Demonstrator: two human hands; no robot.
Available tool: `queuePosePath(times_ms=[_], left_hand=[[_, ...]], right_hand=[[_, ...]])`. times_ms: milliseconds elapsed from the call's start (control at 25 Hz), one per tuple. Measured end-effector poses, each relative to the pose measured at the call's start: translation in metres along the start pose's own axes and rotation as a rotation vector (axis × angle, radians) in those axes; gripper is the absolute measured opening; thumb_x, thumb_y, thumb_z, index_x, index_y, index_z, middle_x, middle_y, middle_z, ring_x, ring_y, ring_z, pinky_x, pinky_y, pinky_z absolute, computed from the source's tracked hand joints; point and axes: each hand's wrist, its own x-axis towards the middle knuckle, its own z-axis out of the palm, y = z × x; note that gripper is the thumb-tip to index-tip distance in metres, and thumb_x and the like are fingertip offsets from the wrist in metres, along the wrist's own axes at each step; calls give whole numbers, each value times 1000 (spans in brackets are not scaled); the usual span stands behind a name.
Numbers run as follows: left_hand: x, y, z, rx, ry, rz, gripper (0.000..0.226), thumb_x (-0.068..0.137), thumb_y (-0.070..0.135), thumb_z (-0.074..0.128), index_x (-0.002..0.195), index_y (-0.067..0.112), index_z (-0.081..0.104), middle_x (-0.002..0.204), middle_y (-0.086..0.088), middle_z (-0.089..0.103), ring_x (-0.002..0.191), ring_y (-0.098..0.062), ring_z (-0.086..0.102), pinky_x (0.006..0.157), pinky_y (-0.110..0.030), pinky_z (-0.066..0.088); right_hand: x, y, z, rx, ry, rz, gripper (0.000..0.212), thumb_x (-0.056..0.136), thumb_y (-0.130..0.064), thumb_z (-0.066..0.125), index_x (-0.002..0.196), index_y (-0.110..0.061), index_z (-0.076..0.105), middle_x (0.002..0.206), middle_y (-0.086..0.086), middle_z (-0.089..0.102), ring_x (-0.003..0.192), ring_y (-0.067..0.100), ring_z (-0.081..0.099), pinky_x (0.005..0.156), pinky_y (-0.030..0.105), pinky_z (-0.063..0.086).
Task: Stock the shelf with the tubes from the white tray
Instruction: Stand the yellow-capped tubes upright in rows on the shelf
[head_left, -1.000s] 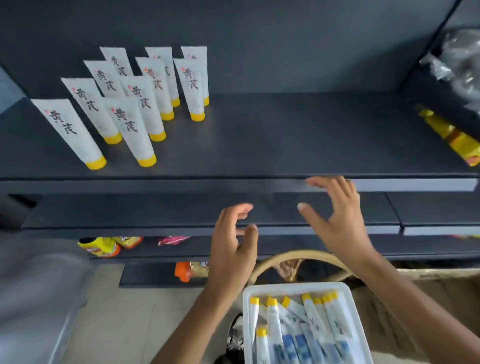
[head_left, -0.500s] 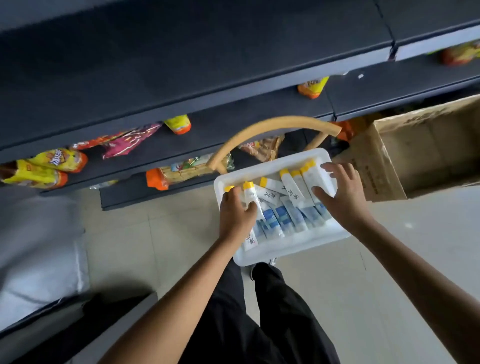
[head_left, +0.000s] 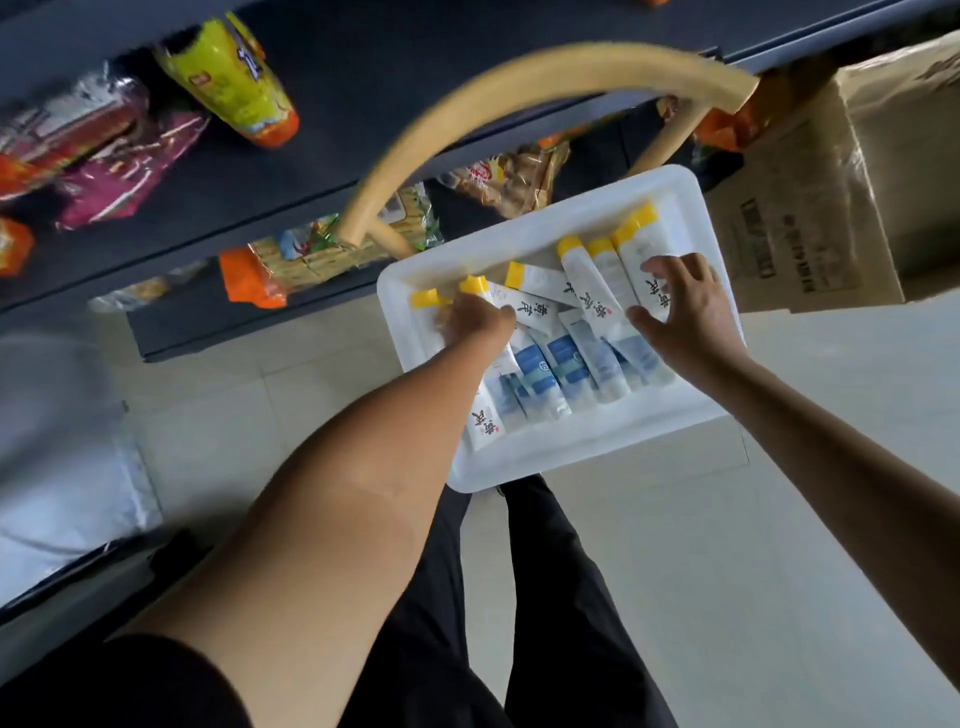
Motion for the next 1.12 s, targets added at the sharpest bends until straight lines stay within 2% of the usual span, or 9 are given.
queuePosePath(times_ms=[160, 280, 400, 520, 640, 720, 840, 1000, 1120], left_hand=[[23, -14, 18, 44, 141, 22, 71, 88, 34, 69, 147, 12, 37, 143, -17, 55, 134, -36, 50, 111, -41, 40], [12, -18, 8, -101, 146, 100, 60, 82, 34, 70, 135, 14, 50, 130, -12, 64, 123, -37, 58, 99, -41, 48], [-17, -22, -10, -369, 120, 163, 39, 71, 38, 69, 100, 13, 62, 98, -4, 70, 94, -29, 64, 81, -36, 51], [-44, -29, -31, -656, 68, 159, 34, 66, 33, 67, 77, 3, 58, 68, -3, 52, 64, -20, 47, 63, -31, 43], [-69, -41, -51, -893, -71, 90, 34, 71, 24, 69, 97, 2, 71, 78, -7, 55, 65, -17, 49, 53, -27, 48], [-82, -52, -60, -1045, -157, 133, 33, 78, 11, 64, 110, 2, 70, 85, -11, 57, 71, -21, 52, 60, -32, 57], [-98, -68, -71, -1181, -167, 199, 30, 79, 3, 55, 106, 8, 67, 95, -16, 63, 76, -28, 59, 77, -43, 61], [-119, -78, -81, -1297, -147, 242, 34, 79, 1, 52, 111, 5, 61, 114, -30, 62, 80, -34, 65, 84, -49, 60], [-140, -79, -90, -1335, -145, 287, 33, 80, -1, 51, 111, 5, 59, 131, -34, 58, 98, -44, 71, 91, -52, 59]], right_hand=[[12, 15, 18, -20, -20, -26, 44, 88, -26, 69, 128, -12, 55, 124, 16, 54, 110, 36, 55, 95, 48, 48], [26, 19, 27, -27, -38, -11, 41, 88, -29, 67, 123, -11, 56, 122, 15, 55, 108, 35, 55, 92, 49, 49], [49, 12, 42, 6, -94, 42, 43, 87, -30, 68, 123, -10, 56, 121, 14, 57, 107, 35, 57, 87, 45, 50], [82, -3, 66, 6, -180, 171, 54, 88, -36, 68, 131, -7, 52, 130, 18, 55, 117, 36, 55, 87, 37, 43], [107, -18, 86, -129, -189, 186, 70, 91, -44, 66, 141, -1, 45, 138, 26, 51, 124, 42, 53, 92, 44, 46], [115, -26, 97, -205, -190, 180, 73, 92, -39, 69, 145, 3, 40, 143, 27, 45, 128, 43, 49, 99, 47, 45], [120, -34, 105, -284, -178, 186, 68, 88, -23, 74, 143, 3, 43, 143, 27, 42, 130, 44, 46, 106, 52, 42], [110, -43, 96, -299, -166, 203, 68, 83, -23, 77, 139, -3, 43, 135, 27, 51, 125, 46, 51, 99, 52, 45], [93, -52, 74, -190, -113, 185, 63, 80, -23, 72, 132, -8, 39, 117, 27, 60, 112, 47, 57, 88, 51, 49]])
